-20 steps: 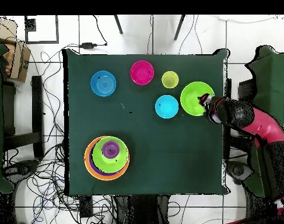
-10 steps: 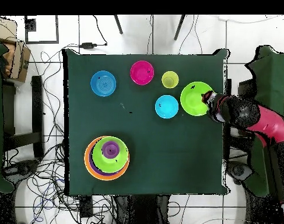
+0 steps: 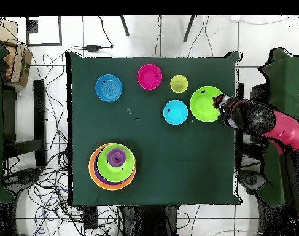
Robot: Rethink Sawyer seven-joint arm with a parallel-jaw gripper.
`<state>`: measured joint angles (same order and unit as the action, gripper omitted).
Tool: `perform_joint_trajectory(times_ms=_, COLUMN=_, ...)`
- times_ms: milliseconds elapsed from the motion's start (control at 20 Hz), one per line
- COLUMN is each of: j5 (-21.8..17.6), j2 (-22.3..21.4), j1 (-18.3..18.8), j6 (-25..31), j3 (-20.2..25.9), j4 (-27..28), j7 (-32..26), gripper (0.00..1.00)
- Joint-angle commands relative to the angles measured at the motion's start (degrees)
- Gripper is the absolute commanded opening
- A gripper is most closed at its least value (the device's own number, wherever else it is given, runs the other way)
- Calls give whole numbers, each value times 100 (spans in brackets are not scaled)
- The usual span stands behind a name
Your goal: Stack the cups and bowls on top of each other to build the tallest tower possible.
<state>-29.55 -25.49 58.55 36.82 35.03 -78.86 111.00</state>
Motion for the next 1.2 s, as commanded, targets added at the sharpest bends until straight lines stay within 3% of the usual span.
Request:
perform_joint_trajectory(times_ms=50, j5=-377, j2=429, j1=141, j6=331, j3=262, j4=-78, j7=-1852, gripper=100)
perform_joint_trajectory(times_ms=200, j5=-462, j2=627, j1=342, j6=291, j3=328, j4=-19, j7=-2059, gripper=100)
perform_joint_trajectory(times_ms=550, j5=-825, j2=1531, j1=896, j6=-53, j3=417, j4=301, j7=-2693, gripper=100)
perform_joint_trajectory(times_ms=600, j5=-905, j2=1524, j1=969, j6=-40, j3=453, j4=279, j7=-2749, gripper=0)
perform_joint_trajectory(times_ms=750, j5=-950, j2=1602, j1=1114, j6=-367, j3=528, j4=184, j7=-2643, gripper=0)
perform_joint_trajectory(times_ms=900, j5=-1174, j2=1953, j1=1169, j6=-951, j3=626, j4=284, j7=-2497, gripper=0)
perform_joint_trajectory(times_ms=1050, j5=-1339, j2=2684, j1=1337, j6=-1278, j3=899, j4=598, j7=-2902, gripper=0)
perform_joint_trajectory(times_ms=1150, j5=-1458, j2=2583, j1=1517, j6=-1524, j3=959, j4=266, j7=-2865, gripper=0)
perform_joint_trajectory(times_ms=1200, j5=-1554, j2=2302, j1=1582, j6=-1718, j3=903, j4=-85, j7=-2641, gripper=0)
